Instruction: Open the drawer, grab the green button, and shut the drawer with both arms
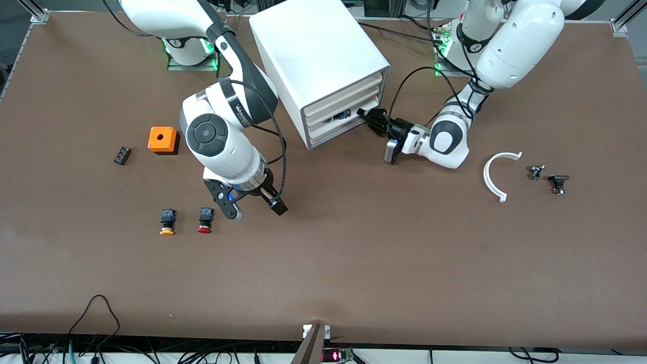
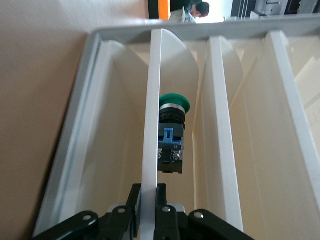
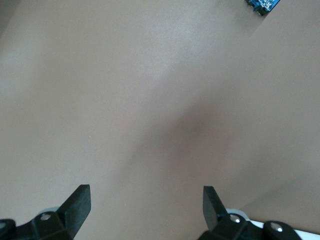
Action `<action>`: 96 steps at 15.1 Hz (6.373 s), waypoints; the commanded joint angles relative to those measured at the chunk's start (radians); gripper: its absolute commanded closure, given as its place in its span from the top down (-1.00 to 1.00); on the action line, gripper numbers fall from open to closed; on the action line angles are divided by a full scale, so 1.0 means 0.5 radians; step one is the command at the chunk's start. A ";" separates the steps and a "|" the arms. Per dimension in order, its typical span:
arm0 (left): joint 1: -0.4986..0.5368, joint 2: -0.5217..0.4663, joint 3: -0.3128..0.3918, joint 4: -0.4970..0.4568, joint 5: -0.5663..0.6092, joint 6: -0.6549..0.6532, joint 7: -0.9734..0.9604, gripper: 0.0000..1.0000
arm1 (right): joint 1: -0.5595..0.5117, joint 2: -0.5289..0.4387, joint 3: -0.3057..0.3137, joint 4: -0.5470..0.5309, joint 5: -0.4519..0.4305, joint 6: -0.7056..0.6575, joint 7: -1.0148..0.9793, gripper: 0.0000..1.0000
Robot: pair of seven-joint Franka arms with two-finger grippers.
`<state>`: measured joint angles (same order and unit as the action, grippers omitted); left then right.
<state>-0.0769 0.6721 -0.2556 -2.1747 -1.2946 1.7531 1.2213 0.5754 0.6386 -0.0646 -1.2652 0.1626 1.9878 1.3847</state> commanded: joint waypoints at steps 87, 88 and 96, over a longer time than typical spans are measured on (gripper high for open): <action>-0.113 -0.492 -0.339 0.444 2.868 1.126 -4.314 1.00 | -0.384 0.309 -0.027 -0.341 0.043 0.322 -2.699 -1.00; -0.156 -0.452 -0.339 0.435 2.874 1.139 -4.317 1.00 | -0.384 0.324 -0.027 -0.341 0.043 0.350 -2.699 -0.98; -0.184 -0.387 -0.320 0.401 2.988 1.314 -4.629 1.00 | -0.402 0.324 -0.030 -0.323 0.043 0.353 -2.686 1.00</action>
<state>-0.1675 0.4801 -0.4166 -1.9680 0.1376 2.3958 -1.0053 0.3924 0.8178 -0.0888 -1.4247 0.1669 2.1627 0.0527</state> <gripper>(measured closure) 0.000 0.361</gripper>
